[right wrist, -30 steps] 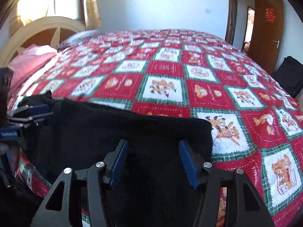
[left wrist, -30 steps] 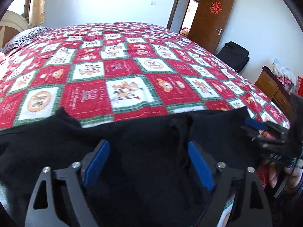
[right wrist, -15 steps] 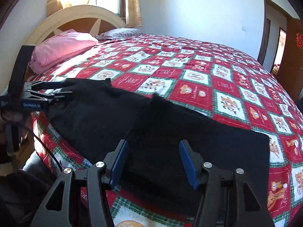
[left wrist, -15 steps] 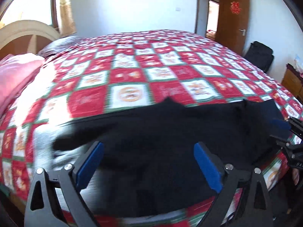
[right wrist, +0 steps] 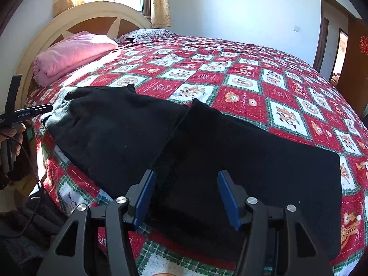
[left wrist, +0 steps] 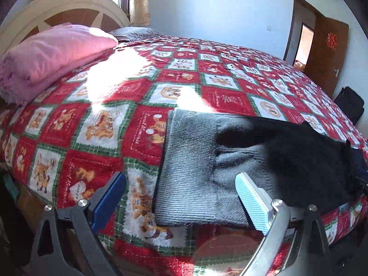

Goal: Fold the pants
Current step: 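Grasp the grey waistband with the left gripper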

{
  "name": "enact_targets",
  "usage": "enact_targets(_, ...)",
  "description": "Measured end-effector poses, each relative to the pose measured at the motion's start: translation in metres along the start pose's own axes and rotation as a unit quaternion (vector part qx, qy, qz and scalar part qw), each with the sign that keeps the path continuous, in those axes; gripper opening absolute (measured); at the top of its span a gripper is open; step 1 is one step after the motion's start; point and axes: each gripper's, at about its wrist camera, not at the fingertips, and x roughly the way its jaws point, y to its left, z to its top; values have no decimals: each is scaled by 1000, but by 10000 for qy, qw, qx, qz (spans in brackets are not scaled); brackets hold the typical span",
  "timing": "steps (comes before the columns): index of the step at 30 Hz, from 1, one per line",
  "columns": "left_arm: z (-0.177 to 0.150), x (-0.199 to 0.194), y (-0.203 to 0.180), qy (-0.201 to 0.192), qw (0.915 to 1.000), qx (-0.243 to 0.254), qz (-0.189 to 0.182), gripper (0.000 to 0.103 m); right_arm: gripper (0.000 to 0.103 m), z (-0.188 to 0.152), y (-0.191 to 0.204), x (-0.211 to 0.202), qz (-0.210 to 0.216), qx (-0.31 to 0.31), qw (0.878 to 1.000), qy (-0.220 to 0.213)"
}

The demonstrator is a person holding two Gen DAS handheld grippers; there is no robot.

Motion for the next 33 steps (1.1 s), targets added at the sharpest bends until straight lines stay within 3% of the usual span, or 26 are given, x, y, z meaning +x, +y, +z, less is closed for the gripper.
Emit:
enact_targets(4,-11,10,10,93,9979,-388,-512,93,58,-3,0,1,-57,-68,10000,14)
enact_targets(6,-13,14,10,99,9971,-459,-596,90,58,-4,1,2,-77,-91,9999,5)
enact_targets(12,-16,16,11,40,9972,-449,-589,80,58,-5,1,2,-95,-107,9999,-12)
enact_targets(14,-15,12,6,66,9986,-328,-409,66,58,-6,1,2,-103,-116,9999,-24)
enact_targets(16,-12,10,-1,78,9996,-177,-218,62,58,-6,1,2,-112,-124,9999,-30)
enact_targets(19,-12,12,-7,88,9999,-55,-31,61,59,-7,2,3,-128,-141,9998,-32)
enact_targets(22,-14,17,1,58,9996,-162,-243,62,59,-7,2,4,-130,-148,9998,-24)
enact_targets(26,-11,4,-8,16,9998,70,-173,43,60,-8,2,4,-130,-142,9998,-26)
enact_targets(28,-6,-4,-22,-144,9994,294,84,45,60,-8,2,4,-139,-153,9998,-29)
enact_targets(30,-3,-3,-24,-247,9992,302,45,57,60,-8,2,3,-144,-161,9998,-29)
enact_targets(33,-4,22,-5,150,9995,-199,-180,65,60,-8,1,3,-142,-158,9998,-29)
